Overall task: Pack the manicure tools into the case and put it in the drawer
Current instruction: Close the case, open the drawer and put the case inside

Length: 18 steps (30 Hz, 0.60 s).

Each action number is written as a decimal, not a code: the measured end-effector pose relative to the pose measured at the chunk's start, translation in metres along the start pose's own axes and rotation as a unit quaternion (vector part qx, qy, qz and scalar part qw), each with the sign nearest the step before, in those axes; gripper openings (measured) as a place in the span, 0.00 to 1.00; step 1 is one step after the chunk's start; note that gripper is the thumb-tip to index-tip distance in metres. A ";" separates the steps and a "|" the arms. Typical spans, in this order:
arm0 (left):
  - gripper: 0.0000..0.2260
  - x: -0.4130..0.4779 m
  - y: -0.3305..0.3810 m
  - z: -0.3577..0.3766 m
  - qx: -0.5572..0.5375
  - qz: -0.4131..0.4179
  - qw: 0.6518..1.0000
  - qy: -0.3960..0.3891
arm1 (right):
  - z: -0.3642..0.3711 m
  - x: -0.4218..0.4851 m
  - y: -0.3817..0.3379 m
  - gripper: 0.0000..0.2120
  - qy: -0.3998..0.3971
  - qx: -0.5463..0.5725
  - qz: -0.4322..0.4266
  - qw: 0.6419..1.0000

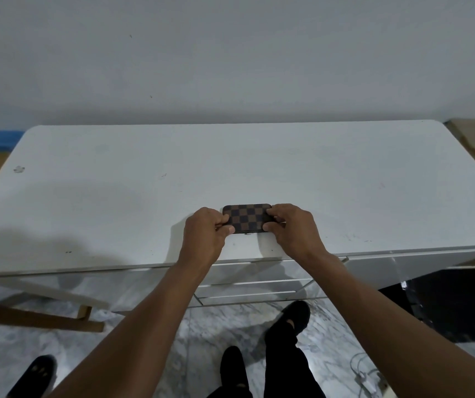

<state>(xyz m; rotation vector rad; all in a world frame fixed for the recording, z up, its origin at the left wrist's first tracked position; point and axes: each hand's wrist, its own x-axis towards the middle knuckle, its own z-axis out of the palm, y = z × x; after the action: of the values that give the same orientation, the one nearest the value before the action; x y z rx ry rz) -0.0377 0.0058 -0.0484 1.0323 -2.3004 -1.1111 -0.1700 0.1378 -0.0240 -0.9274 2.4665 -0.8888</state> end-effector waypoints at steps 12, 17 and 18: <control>0.11 -0.006 0.003 0.004 0.042 0.001 0.999 -0.004 | 0.013 -0.012 -0.005 0.16 0.027 -0.015 0.020 0.999; 0.14 -0.014 0.006 0.004 0.043 -0.002 0.999 -0.021 | 0.007 -0.021 -0.006 0.18 0.004 -0.025 0.008 1.000; 0.15 -0.020 0.006 0.004 0.041 0.009 0.999 -0.020 | 0.006 -0.027 -0.004 0.18 -0.002 -0.034 -0.002 0.999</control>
<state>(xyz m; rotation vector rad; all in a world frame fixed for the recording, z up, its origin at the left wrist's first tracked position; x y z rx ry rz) -0.0300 0.0255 -0.0469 1.0263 -2.4012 -1.0466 -0.1454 0.1509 -0.0226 -0.9571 2.5056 -0.8086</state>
